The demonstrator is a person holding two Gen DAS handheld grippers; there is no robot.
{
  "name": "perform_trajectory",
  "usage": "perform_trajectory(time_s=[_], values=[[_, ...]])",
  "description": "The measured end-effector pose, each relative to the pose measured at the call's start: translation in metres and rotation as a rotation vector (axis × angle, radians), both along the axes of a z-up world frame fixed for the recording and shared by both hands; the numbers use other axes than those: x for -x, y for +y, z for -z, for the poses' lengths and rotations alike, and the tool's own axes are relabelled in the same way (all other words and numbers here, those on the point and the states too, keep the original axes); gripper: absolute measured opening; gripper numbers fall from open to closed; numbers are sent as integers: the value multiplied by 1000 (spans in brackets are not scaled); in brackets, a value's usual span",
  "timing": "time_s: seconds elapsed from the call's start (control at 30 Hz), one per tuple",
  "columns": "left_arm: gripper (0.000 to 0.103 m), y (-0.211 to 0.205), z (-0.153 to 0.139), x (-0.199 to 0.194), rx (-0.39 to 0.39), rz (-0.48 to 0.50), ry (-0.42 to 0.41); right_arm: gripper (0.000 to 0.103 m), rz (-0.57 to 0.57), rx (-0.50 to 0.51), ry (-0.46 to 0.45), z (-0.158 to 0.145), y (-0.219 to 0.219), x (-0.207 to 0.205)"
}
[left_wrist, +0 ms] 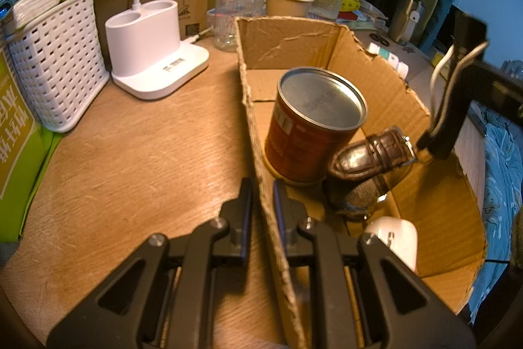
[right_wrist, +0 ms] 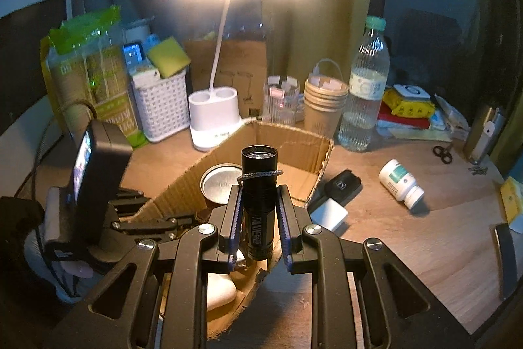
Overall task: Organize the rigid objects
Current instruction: 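Lower the flashlight into the box and open the right gripper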
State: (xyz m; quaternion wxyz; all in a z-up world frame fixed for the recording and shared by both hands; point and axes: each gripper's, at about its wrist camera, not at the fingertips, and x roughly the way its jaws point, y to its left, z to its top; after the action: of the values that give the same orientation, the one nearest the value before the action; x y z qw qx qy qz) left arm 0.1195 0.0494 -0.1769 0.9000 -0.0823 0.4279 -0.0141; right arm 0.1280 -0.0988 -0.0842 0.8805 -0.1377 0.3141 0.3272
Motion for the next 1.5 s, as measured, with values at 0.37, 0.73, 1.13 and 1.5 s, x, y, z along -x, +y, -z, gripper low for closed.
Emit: perform_trajectory(time_s=[0.37,0.73,1.13,1.5], values=[[14,0,0,0,0,0,0,22,5,69,45,21,5,-5],[14,0,0,0,0,0,0,22,6,115,56,30,12,-8],[14,-1,0,1,-3,1,-1,32,48,91,46,28,6,-14],[14,-1,0,0,-4,2,0,32,67,71,37,22,-1,-16]])
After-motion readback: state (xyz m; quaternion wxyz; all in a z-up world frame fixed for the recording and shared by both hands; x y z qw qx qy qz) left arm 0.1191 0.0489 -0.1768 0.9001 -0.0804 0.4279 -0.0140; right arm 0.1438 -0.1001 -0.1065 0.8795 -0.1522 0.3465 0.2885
